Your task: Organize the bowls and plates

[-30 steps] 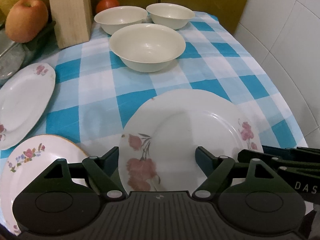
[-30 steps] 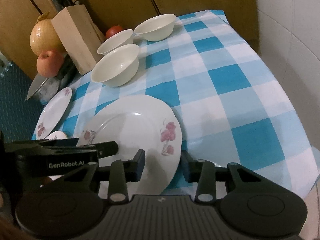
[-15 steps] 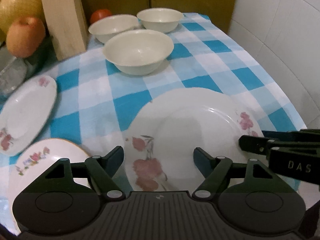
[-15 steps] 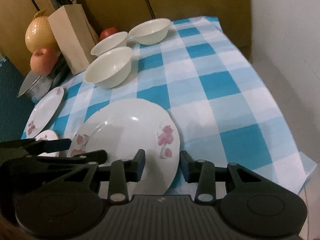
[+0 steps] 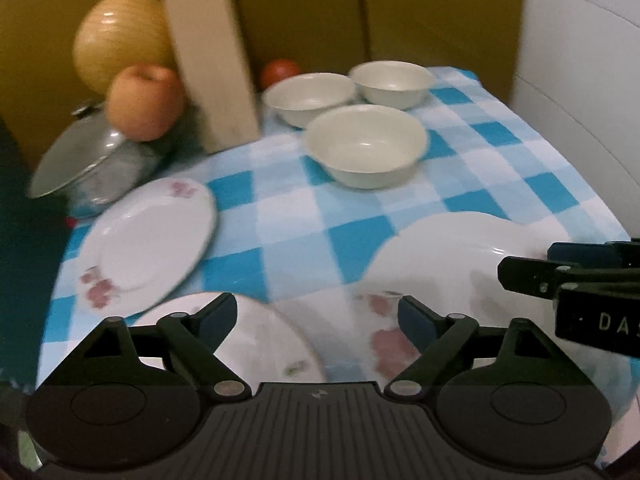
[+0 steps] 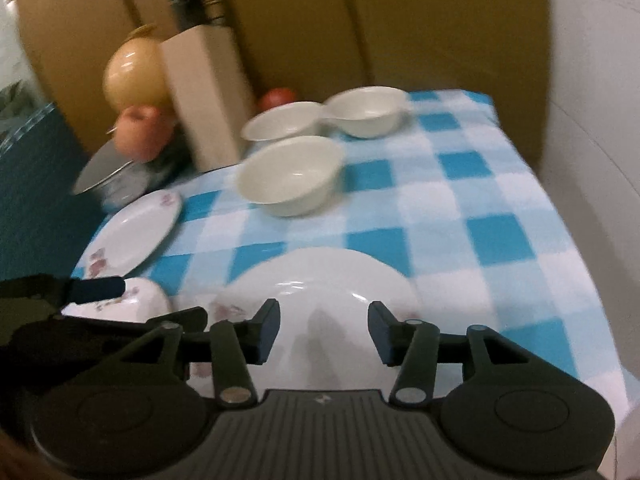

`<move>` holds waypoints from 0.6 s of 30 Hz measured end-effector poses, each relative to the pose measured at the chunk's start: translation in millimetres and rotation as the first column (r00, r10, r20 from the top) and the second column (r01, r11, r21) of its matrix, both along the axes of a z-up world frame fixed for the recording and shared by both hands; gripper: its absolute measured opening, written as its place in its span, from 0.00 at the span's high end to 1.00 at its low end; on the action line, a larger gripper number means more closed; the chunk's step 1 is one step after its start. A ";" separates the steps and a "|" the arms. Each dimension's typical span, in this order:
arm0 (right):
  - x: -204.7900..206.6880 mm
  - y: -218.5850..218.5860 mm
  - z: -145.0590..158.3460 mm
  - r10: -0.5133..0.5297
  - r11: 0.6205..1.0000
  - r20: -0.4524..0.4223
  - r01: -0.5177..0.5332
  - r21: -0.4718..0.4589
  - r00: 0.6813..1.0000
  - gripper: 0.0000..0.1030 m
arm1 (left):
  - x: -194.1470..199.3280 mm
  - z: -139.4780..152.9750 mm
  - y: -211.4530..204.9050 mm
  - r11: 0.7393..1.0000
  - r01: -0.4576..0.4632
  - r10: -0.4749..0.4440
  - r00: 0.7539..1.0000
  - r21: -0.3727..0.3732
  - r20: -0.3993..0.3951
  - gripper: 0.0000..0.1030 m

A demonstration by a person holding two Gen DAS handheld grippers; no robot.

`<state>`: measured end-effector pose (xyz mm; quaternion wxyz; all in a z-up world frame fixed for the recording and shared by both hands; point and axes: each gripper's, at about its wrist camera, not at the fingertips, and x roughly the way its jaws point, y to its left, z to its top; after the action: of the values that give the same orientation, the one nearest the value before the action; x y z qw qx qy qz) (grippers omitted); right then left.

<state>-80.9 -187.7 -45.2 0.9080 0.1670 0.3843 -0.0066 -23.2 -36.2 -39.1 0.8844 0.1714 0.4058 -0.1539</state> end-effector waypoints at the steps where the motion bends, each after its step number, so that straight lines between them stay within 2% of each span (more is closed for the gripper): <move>1: 3.1 5.9 1.2 0.021 1.000 0.005 -0.021 -0.006 1.000 0.55 | 0.7 1.3 5.0 1.000 -0.014 0.014 1.000 0.001 0.006 0.11; 9: 41.2 52.6 1.3 0.202 0.979 -0.013 -0.202 -0.023 0.979 0.54 | 10.4 3.9 52.0 0.988 -0.151 0.151 0.988 0.013 0.013 0.10; 18: 65.3 74.1 -11.2 0.277 0.961 -0.043 -0.277 -0.006 0.960 0.54 | 17.6 -6.2 85.8 0.968 -0.246 0.247 0.969 0.042 -0.017 0.09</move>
<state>-15.6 -113.6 -56.4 0.8927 0.1059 0.4228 0.1146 -5.6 49.6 -45.3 0.8885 0.1353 0.4369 -0.0369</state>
